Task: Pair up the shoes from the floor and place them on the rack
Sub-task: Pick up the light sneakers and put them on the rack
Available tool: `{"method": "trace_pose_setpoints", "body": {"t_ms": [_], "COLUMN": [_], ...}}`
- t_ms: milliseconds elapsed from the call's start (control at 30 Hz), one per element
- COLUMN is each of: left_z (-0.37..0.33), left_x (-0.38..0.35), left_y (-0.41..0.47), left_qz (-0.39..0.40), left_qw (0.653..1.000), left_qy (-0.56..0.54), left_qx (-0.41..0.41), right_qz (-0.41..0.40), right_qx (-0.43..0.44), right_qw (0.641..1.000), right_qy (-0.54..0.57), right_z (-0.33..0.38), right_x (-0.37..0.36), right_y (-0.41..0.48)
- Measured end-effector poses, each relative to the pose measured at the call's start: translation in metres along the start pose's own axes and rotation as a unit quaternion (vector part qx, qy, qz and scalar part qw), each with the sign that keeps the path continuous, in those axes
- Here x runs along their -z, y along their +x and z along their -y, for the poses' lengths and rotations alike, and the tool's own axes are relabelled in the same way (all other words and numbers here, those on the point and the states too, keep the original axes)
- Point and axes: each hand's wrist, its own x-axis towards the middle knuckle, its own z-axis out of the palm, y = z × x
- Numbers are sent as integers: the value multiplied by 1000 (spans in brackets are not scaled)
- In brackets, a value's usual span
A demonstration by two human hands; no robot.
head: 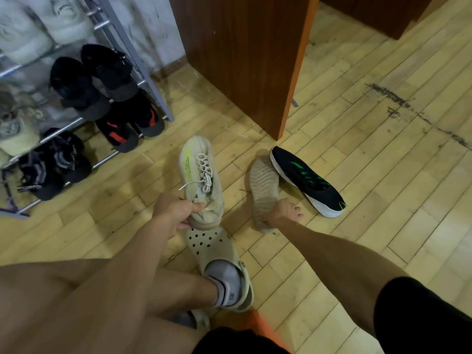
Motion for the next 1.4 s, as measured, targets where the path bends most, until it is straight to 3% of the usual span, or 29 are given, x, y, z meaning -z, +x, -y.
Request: {"method": "trace_pose_setpoints", "body": {"t_ms": [133, 233, 367, 467, 600, 700, 833, 933, 1100, 1400], "left_z": [3, 4, 5, 10, 18, 22, 23, 21, 6, -64], "left_x": [3, 4, 9, 14, 16, 19, 25, 29, 38, 135], "left_y": [1, 1, 5, 12, 17, 19, 22, 16, -17, -84], "left_qz": [-2, 8, -3, -20, -38, -56, -57, -52, -25, -112], "left_qw": [1000, 1000, 1000, 999, 999, 998, 998, 997, 990, 965], "left_qy": [-1, -10, -22, -27, -26, -22, -24, -54, -139, -193], "left_qx": [4, 15, 15, 15, 10, 11, 6, 1, 14, -135], "right_qz": [-50, -96, -51, -52, 25, 122, 223, 243, 209, 128], "right_qx": [65, 206, 350, 322, 141, 89, 52, 52, 108, 290], "right_qw": [996, 974, 934, 945, 989, 988, 968, 959, 962, 907], "right_qy": [28, -18, -44, -5, -28, -18, 108, 134, 139, 277], "right_z": [8, 19, 33, 28, 10, 4, 9, 15, 41, 138], "right_x": [-11, -20, -26, -21, -17, -18, -4, 12, 59, 175], "right_y": [-14, -27, -39, -34, -8, 6, 12, 12, -7, -91]}}
